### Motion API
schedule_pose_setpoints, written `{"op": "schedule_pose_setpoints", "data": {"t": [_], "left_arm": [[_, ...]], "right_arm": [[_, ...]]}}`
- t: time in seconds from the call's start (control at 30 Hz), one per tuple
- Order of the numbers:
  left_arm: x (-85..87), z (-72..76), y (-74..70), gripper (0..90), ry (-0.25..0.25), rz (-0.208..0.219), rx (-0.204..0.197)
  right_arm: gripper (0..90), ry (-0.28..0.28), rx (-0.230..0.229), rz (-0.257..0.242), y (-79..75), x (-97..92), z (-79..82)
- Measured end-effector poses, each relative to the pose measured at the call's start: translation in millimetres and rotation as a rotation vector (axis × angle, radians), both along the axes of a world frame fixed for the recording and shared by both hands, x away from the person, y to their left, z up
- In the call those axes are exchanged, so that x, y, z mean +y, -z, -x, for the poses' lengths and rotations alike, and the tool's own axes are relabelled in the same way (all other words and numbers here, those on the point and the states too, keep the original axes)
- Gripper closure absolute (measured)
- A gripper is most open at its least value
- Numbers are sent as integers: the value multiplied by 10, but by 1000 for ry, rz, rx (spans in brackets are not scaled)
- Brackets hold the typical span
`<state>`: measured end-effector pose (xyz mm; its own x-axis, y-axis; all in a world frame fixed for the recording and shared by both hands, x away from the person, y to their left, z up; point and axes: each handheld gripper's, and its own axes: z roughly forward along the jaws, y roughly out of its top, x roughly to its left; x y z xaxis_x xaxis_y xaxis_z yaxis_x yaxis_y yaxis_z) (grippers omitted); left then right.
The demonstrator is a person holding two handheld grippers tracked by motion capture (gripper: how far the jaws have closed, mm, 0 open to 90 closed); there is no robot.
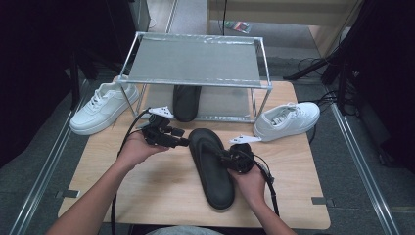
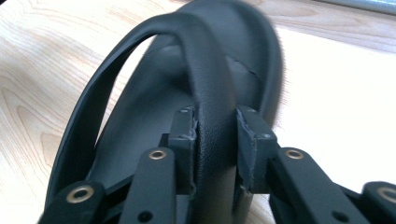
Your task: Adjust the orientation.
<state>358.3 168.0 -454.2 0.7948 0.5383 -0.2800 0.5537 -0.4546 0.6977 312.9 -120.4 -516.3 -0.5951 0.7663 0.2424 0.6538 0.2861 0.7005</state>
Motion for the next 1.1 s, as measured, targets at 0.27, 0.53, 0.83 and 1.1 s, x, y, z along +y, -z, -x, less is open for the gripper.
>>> {"op": "schedule_pose_setpoints", "data": {"t": [0.27,0.53,0.83,1.1], "left_arm": [[-13,-123,-194,462,4,12,-16],[3,-269,-405,605,40,-7,-60],[54,-499,-663,819,56,-7,-79],[108,-773,-970,900,42,-30,-118]], "right_arm": [[726,23,3,-4,-67,-49,-30],[726,42,18,-15,-159,-118,-110],[726,68,6,-16,-290,-188,-263],[725,104,-1,-10,-351,-235,-424]]}}
